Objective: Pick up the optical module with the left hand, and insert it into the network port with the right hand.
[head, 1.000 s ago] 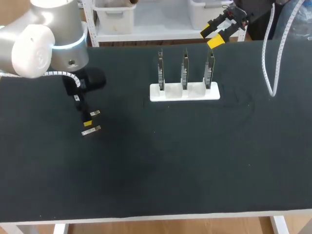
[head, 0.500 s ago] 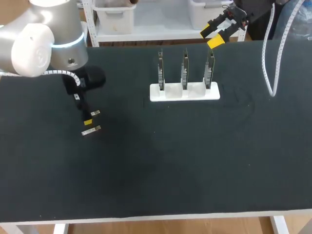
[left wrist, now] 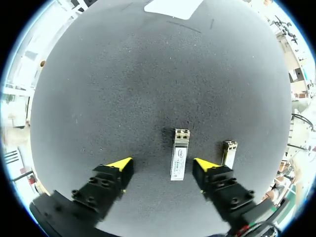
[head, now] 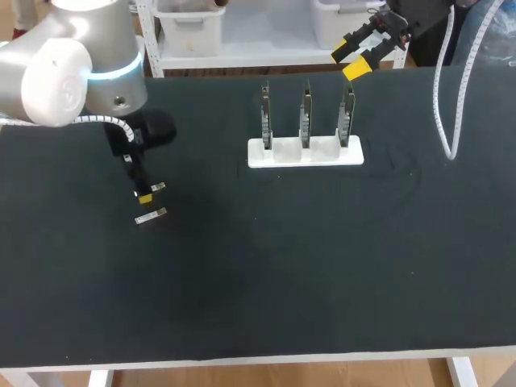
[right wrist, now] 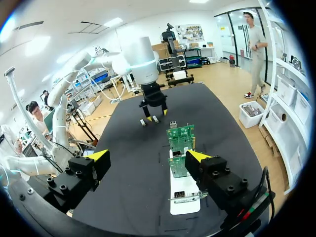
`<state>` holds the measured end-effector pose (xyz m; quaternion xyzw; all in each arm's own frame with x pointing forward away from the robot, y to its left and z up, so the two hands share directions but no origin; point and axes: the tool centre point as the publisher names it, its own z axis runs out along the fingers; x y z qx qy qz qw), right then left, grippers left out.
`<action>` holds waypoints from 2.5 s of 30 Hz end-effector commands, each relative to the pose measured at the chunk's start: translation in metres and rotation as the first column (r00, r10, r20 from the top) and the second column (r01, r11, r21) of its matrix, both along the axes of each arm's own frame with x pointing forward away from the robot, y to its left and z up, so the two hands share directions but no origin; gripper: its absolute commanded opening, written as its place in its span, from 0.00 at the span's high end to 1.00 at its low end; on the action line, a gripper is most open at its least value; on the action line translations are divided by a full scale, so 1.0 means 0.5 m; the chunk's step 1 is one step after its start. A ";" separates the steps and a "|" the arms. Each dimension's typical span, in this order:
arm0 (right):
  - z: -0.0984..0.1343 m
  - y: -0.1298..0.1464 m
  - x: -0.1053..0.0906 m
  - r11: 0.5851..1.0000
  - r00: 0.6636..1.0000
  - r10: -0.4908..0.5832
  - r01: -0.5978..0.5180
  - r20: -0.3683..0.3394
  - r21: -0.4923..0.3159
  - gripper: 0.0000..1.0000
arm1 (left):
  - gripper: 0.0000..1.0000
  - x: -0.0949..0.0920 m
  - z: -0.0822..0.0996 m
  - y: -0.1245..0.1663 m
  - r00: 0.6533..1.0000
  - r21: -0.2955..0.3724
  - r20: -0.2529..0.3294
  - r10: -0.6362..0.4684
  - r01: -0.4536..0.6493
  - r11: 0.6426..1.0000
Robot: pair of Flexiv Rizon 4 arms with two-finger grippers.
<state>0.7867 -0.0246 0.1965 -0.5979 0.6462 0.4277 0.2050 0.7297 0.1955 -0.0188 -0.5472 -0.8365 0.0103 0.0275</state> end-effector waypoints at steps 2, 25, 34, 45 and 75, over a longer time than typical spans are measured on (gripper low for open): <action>0.001 -0.001 -0.002 1.000 1.000 -0.001 0.001 0.002 0.001 0.00 | 1.00 0.003 -0.003 0.002 1.000 -0.001 -0.003 -0.004 0.004 1.000; 0.001 -0.001 -0.002 1.000 1.000 -0.001 0.001 0.002 0.001 0.00 | 1.00 0.000 0.009 0.015 1.000 -0.088 -0.003 -0.008 0.008 0.996; 0.001 -0.001 -0.002 1.000 1.000 -0.001 0.001 0.002 0.001 0.00 | 1.00 0.014 0.077 0.039 0.998 -0.393 0.059 -0.033 0.054 0.918; 0.001 -0.001 -0.002 1.000 1.000 -0.001 0.001 0.002 0.001 0.00 | 1.00 0.043 0.181 0.029 0.971 -0.688 0.212 -0.113 0.230 0.688; 0.001 -0.001 -0.002 1.000 1.000 -0.001 0.001 0.002 0.001 0.00 | 1.00 0.135 0.298 -0.058 0.928 -0.810 0.319 -0.193 0.373 0.454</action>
